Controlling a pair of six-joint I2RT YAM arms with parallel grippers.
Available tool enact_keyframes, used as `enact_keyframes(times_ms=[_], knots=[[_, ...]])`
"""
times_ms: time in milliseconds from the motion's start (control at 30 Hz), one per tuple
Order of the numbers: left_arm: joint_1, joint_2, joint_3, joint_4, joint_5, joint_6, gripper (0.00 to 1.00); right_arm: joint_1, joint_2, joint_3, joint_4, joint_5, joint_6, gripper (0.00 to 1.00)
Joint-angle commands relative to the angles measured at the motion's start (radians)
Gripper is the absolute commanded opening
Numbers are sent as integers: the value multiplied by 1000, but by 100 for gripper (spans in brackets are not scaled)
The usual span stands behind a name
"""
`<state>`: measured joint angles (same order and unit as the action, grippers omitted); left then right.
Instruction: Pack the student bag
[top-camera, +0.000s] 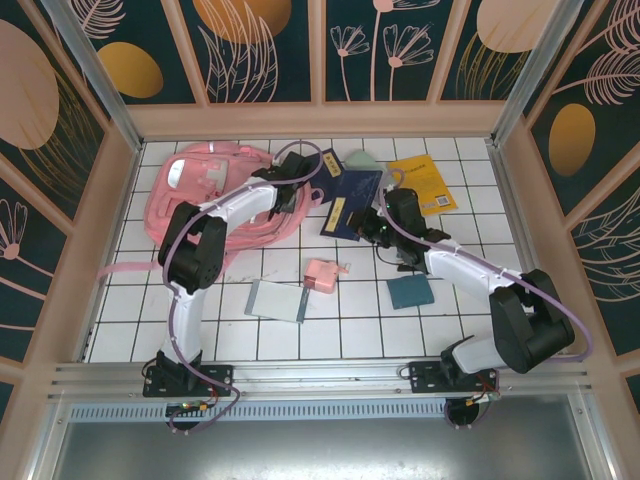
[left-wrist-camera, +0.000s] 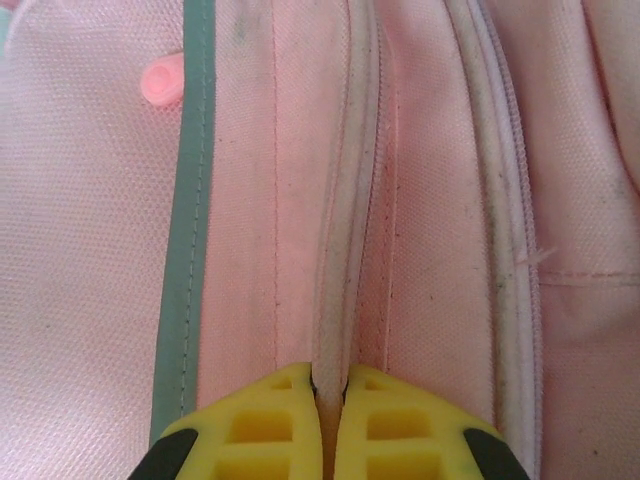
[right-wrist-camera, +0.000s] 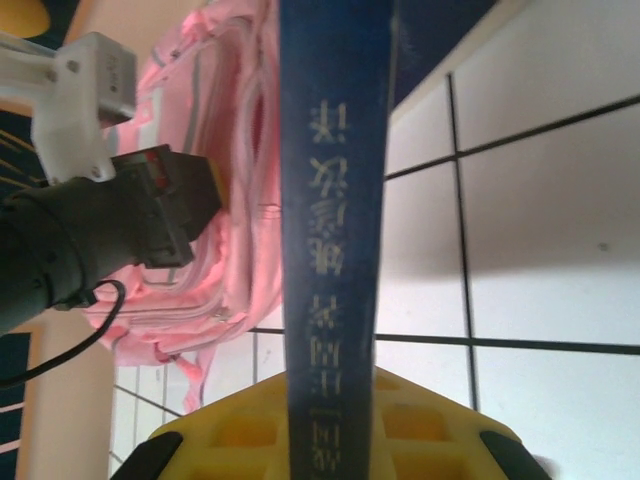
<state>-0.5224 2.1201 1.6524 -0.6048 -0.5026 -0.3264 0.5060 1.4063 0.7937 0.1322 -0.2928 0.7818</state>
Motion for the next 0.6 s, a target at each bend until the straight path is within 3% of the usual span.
enact_keyframes(times_ms=[0,267,567], knots=[[9,-121,12,-47,-22,-18,0,17,17,81,104,-64,-30,0],[39,-292,43,-33,74,-45,0,35,159,215,172,-113,-5,0],[130,-369,115,-19,227,-60,0,92,388,376,290,-179,74,0]])
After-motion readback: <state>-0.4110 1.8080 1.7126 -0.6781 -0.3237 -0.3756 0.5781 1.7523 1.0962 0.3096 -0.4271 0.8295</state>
